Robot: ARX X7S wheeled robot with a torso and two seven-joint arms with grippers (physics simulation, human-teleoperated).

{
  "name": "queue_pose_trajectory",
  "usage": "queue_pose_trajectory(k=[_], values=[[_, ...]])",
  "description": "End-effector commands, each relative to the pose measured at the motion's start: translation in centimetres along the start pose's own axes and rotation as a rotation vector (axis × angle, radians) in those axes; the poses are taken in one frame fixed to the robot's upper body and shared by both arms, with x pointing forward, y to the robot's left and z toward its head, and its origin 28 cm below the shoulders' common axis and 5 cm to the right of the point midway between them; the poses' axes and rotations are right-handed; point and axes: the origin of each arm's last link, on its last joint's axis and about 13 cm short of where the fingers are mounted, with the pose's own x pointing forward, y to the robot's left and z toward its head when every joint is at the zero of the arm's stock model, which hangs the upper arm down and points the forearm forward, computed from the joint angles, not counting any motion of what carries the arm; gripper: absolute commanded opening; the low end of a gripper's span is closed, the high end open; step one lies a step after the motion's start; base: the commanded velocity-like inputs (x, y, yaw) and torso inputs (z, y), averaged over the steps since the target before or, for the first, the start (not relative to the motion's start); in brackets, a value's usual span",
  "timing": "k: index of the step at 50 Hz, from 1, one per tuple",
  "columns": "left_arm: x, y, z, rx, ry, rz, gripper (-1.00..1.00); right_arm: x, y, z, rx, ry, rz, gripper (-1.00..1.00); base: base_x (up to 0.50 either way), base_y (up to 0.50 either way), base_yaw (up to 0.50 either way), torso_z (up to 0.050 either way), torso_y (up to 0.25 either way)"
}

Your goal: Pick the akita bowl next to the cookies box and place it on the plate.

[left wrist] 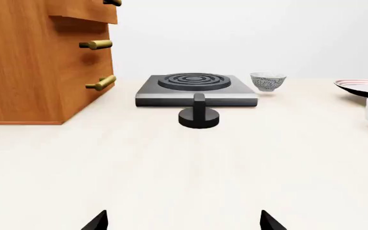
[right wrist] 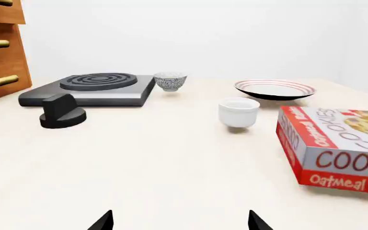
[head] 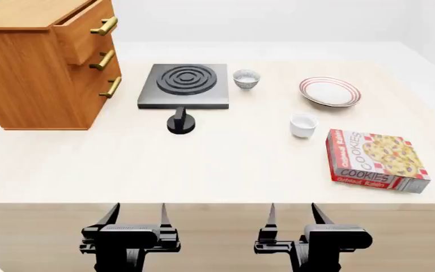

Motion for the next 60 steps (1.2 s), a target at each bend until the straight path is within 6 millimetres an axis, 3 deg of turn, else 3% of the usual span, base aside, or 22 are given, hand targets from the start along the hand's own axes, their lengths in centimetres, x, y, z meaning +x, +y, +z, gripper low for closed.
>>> queue_pose_trajectory(k=[1,18,19,20,24,33,60], values=[[0.0,0.0,0.0,0.000,-0.001,-0.004,1.00,0.1,0.0,0.1,-0.012,0.008,-0.003,1.00,0.00,0.00,0.00,0.000,0.000],[-0.2,0.0,0.1,-0.004,-0.011,-0.005,1.00,-0.5,0.0,0.1,-0.017,-0.033,-0.025,1.00,0.00,0.00,0.00,0.000,0.000],[-0.1,0.1,-2.1,0.005,0.084,-0.055,1.00,3.0,3.3,0.8,0.148,-0.109,-0.013,1.00,0.00,0.00,0.00,0.000,0.000],[-0.1,0.0,0.0,-0.001,-0.008,-0.008,1.00,-0.4,0.0,-0.1,-0.008,-0.030,-0.018,1.00,0.00,0.00,0.00,0.000,0.000],[-0.6,0.0,0.2,-0.008,-0.036,-0.011,1.00,-1.2,0.1,0.8,-0.046,-0.083,-0.009,1.00,0.00,0.00,0.00,0.000,0.000],[-0.6,0.0,0.3,0.006,-0.073,-0.001,1.00,-1.1,-0.2,1.5,-0.074,-0.130,-0.019,1.00,0.00,0.00,0.00,0.000,0.000],[-0.6,0.0,0.5,0.014,-0.080,-0.006,1.00,-1.5,-0.2,1.7,-0.073,-0.167,-0.018,1.00,-0.17,-0.50,0.00,0.000,0.000]])
